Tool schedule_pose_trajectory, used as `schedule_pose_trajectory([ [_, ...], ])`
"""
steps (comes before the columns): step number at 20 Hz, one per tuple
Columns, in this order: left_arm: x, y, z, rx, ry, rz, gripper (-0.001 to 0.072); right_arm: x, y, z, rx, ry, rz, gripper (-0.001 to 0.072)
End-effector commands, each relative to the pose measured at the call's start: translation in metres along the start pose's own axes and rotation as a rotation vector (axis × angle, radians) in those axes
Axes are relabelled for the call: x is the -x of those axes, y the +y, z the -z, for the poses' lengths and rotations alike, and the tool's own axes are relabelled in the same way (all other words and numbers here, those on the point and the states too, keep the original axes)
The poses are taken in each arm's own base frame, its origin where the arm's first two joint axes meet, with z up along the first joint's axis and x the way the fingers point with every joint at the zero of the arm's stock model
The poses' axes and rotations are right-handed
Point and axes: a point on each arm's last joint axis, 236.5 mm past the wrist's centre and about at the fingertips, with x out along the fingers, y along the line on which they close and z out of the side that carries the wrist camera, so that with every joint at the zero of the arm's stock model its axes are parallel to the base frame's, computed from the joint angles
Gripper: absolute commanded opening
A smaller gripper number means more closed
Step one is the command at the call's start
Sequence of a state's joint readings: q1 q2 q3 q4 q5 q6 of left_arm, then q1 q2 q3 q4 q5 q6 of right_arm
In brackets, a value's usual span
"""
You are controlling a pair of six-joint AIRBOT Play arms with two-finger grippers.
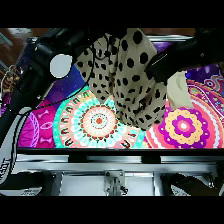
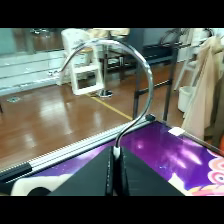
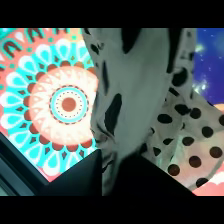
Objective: Fold the shirts.
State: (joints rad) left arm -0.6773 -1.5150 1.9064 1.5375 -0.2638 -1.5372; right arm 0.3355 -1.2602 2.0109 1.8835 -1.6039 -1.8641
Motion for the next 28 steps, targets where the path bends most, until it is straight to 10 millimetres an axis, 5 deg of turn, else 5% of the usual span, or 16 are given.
schedule_pose_trajectory([
  [1, 0.003, 0.002, -0.006, -0.005, -0.010, -0.004, 0.0045, -0.001, 0.005, -0.013, -0.002, -0.053, -0.024, 0.0236],
  [2, 0.003, 0.002, -0.007, -0.005, -0.012, -0.004, 0.0044, -0.002, 0.009, -0.016, -0.003, -0.064, -0.043, 0.0225],
  [3, 0.004, 0.002, -0.008, -0.005, -0.013, -0.004, 0.0044, -0.002, 0.010, -0.018, -0.003, -0.072, -0.051, 0.0067],
  [7, 0.004, 0.003, -0.007, -0.006, -0.009, -0.006, 0.0049, -0.002, 0.007, -0.028, 0.011, -0.113, -0.038, 0.0071],
  [8, 0.004, 0.004, -0.006, -0.006, -0.003, -0.006, 0.0096, -0.002, 0.006, -0.031, 0.017, -0.126, -0.034, 0.0071],
  [9, 0.004, 0.005, -0.005, -0.006, -0.001, -0.009, 0.0223, -0.001, 0.005, -0.033, 0.019, -0.137, -0.030, 0.0070],
  [11, 0.005, 0.007, -0.004, -0.017, 0.012, -0.013, 0.0321, 0.000, 0.004, -0.038, 0.033, -0.157, -0.023, 0.0069],
  [21, 0.027, 0.006, -0.008, -0.273, 0.093, 0.001, 0.0357, 0.021, -0.008, -0.066, 0.061, -0.295, 0.061, 0.0068],
  [28, 0.031, 0.024, -0.010, -0.462, 0.118, -0.060, 0.0356, 0.035, -0.005, -0.080, 0.083, -0.373, 0.071, 0.0067],
])
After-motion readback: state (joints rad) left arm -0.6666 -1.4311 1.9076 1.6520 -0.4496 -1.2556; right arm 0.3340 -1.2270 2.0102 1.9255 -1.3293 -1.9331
